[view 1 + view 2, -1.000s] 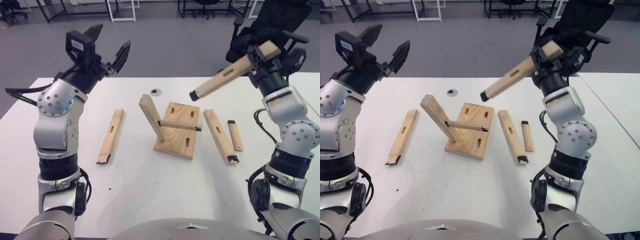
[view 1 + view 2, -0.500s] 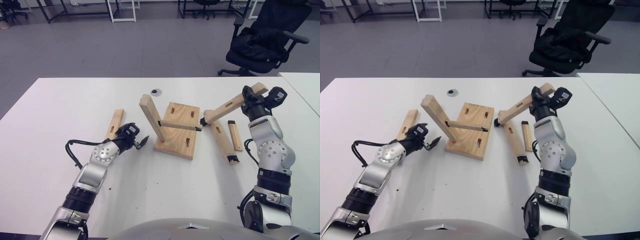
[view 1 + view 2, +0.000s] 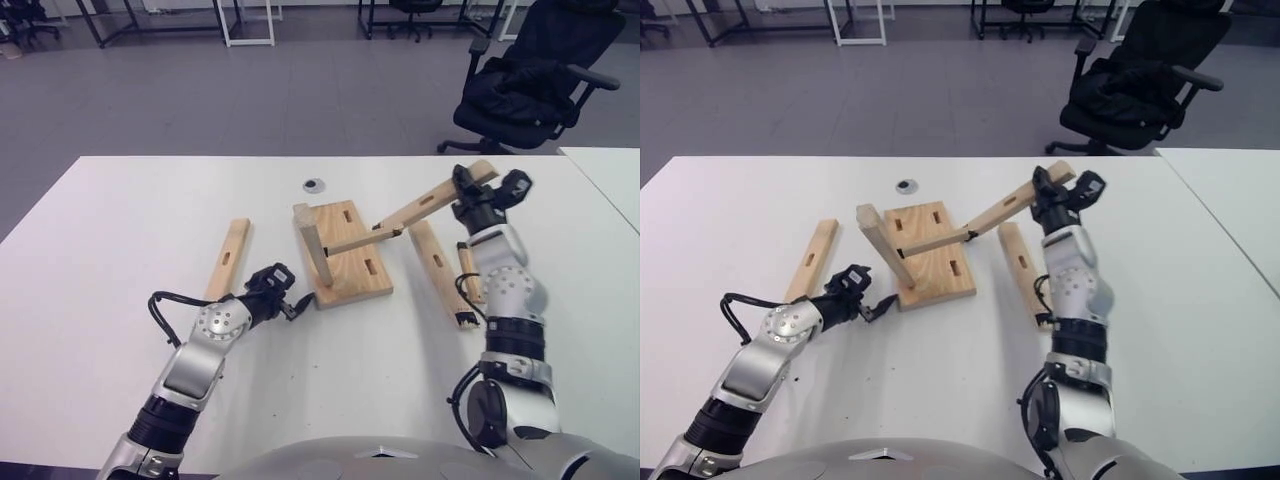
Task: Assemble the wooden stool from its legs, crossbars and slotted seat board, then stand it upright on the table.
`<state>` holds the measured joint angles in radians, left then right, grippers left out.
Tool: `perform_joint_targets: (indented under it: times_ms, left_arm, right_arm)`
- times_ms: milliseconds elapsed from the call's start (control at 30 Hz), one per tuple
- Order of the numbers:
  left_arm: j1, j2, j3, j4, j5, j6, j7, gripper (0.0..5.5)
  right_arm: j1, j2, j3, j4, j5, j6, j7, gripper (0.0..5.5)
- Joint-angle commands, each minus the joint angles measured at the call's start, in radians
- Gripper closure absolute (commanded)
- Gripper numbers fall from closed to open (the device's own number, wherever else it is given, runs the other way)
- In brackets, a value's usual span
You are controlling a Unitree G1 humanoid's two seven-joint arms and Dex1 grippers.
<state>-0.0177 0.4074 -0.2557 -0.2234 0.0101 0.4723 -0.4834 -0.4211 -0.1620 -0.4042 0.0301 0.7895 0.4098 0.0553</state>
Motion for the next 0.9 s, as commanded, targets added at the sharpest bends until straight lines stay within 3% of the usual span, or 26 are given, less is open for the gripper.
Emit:
perform_joint_targets:
  times_ms: [33, 233, 400, 700, 900]
  left_arm:
    - [0.029, 0.028, 0.036, -0.048, 0.026, 0.020, 0.029, 1.14]
    - [-0.025, 0.004, 0.128, -0.058, 0.005, -0.021, 0.073, 1.14]
    - [-0.060, -0.088, 0.167, -0.125, -0.081, 0.009, 0.091, 1.14]
    - [-0.066, -0.129, 0.144, -0.217, -0.101, 0.096, 0.119, 1.14]
    - [-0.064, -0.143, 0.155, -0.237, -0.106, 0.127, 0.143, 1.14]
  right_arm:
    - [0.046, -0.097, -0.083, -0.212, 0.280, 0.267, -0.098, 4.49]
    - [0.154, -0.091, -0.022, -0.320, 0.406, 0.434, -0.221, 4.49]
    - [0.187, -0.072, 0.041, -0.325, 0.290, 0.373, -0.205, 4.49]
    - [0.206, -0.047, 0.116, -0.443, 0.173, 0.305, -0.216, 4.49]
    - [0.249, -0.084, 0.272, -0.505, -0.002, 0.332, -0.207, 4.49]
